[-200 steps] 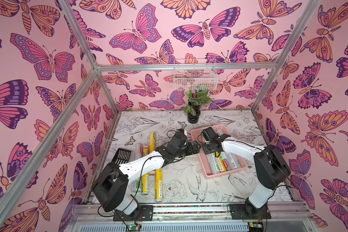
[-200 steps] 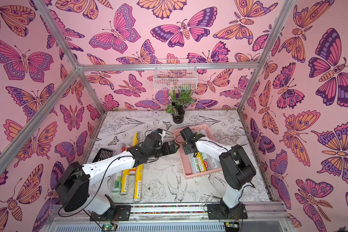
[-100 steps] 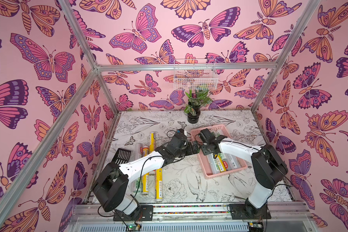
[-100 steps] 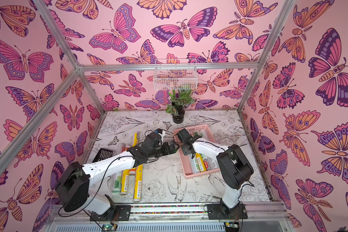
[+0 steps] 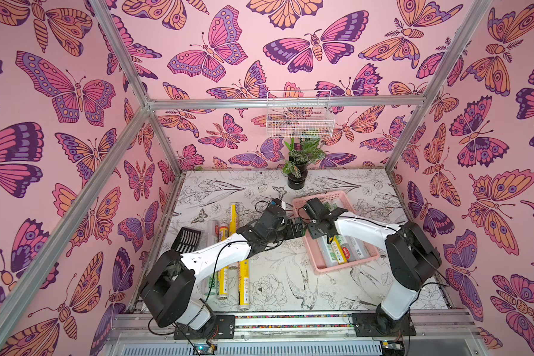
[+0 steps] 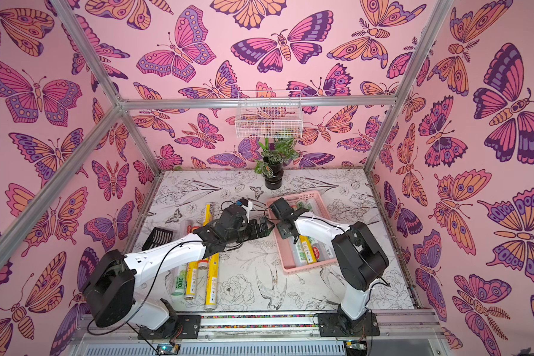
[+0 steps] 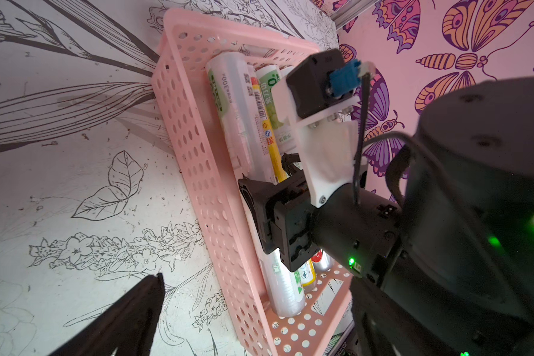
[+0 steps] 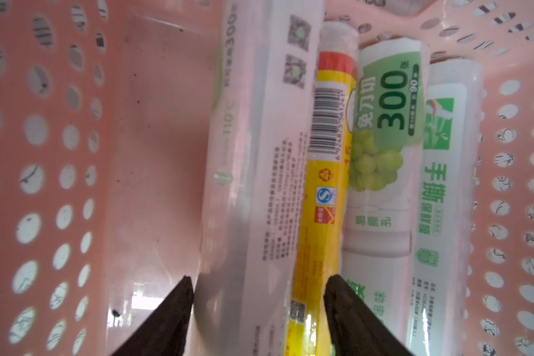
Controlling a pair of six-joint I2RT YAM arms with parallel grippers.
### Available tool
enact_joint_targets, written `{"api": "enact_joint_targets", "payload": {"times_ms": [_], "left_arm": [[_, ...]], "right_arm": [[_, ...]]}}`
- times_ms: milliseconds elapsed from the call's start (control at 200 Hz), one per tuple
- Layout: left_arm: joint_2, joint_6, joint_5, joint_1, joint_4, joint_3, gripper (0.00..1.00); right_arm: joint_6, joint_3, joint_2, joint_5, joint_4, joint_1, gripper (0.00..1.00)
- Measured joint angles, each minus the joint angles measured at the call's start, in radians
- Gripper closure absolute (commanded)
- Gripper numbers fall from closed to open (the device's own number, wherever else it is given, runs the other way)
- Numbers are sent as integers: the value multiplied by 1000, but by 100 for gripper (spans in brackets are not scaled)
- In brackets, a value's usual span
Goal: Put the plastic wrap into the basket
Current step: Place the plastic wrap in the basket.
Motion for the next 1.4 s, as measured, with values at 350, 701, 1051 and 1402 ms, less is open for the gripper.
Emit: {"api": "enact_joint_targets", "payload": {"times_ms": [350, 701, 1051, 1402], "left_arm": [[-8, 0, -1, 0, 1, -8, 0], [-63, 11, -63, 10, -24, -42, 0], [-231, 66, -198, 67, -141, -110, 7], [-360, 124, -293, 105, -300, -177, 22]], "right_arm": [[20, 0, 2, 3, 0, 0, 31], [39, -32, -65, -32, 8, -2, 29], [159, -112, -352, -223, 93, -4, 35], [321, -183, -417, -435, 232, 2, 40]]}}
